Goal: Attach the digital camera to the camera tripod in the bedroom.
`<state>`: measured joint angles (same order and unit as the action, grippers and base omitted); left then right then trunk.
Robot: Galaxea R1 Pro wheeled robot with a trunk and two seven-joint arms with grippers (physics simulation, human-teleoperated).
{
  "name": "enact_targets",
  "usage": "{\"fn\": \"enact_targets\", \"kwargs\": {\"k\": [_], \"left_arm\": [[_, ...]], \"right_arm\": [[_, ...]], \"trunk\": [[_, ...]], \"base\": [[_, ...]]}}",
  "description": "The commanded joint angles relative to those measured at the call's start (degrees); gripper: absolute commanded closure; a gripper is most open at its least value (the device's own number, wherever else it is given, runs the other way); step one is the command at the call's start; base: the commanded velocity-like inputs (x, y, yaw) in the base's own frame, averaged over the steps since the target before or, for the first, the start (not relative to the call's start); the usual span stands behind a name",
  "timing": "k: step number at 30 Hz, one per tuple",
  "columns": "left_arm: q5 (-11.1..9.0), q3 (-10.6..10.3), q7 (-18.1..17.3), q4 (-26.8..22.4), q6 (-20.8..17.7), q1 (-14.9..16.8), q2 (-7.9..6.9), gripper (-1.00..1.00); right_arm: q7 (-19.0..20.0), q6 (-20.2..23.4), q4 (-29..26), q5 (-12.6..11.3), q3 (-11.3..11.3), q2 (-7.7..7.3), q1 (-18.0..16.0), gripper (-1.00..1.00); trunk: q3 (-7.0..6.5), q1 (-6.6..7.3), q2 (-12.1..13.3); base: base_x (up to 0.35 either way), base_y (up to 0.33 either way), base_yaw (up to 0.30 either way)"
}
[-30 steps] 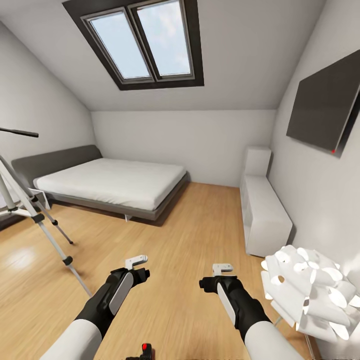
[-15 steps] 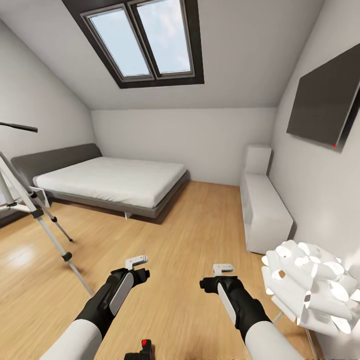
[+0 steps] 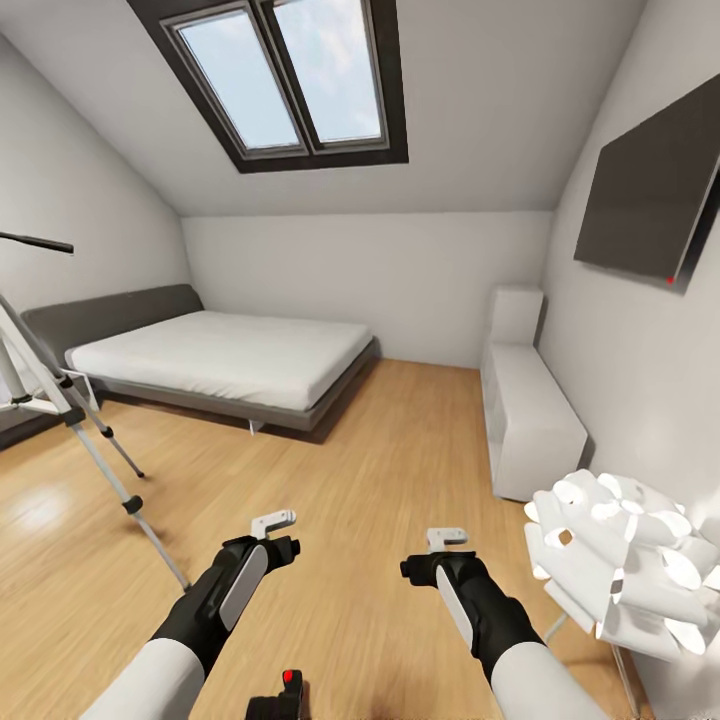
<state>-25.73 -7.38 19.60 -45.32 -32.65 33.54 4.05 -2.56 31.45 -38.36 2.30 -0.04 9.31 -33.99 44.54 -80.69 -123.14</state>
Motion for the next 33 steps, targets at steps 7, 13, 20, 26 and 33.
{"fn": "enact_targets", "kwargs": {"k": [7, 13, 20, 26, 33], "left_arm": [[-0.7, -0.2, 0.6, 0.0, -0.1, 0.0, 0.03, -1.0], [-0.8, -0.2, 0.7, 0.1, -0.1, 0.0, -0.03, -1.0], [-0.7, -0.2, 0.8, 1.7, -0.1, 0.0, -0.09, -1.0], [-0.5, -0.3, 0.9, 2.9, -0.1, 0.0, -0.15, -1.0], [-0.6, -0.3, 0.9, 3.3, -0.2, 0.0, -0.18, -1.0]], "right_arm": [[0.0, 2.6, -0.7, 0.2, 0.1, -0.05, 0.0, -1.0], [-0.1, 2.8, -0.8, 0.2, 0.1, -0.06, 0.0, -1.0], [-0.1, 2.5, -0.8, 0.4, 0.1, -0.01, 0.0, -1.0], [-0.1, 2.5, -0.8, 0.4, 0.2, -0.02, 0.0, -1.0], [-0.3, 2.5, -0.8, 0.5, 0.0, 0.05, 0.0, -1.0]], "trunk": [[1.32, -1.53, -2.9], [2.4, -2.85, -5.3], [3.66, -4.39, -8.1], [4.73, -5.71, -10.5], [5.99, -7.24, -13.3]], "base": [[0.0, 0.0, 0.0], [0.0, 0.0, 0.0], [0.0, 0.0, 0.0], [0.0, 0.0, 0.0], [0.0, 0.0, 0.0]]}}
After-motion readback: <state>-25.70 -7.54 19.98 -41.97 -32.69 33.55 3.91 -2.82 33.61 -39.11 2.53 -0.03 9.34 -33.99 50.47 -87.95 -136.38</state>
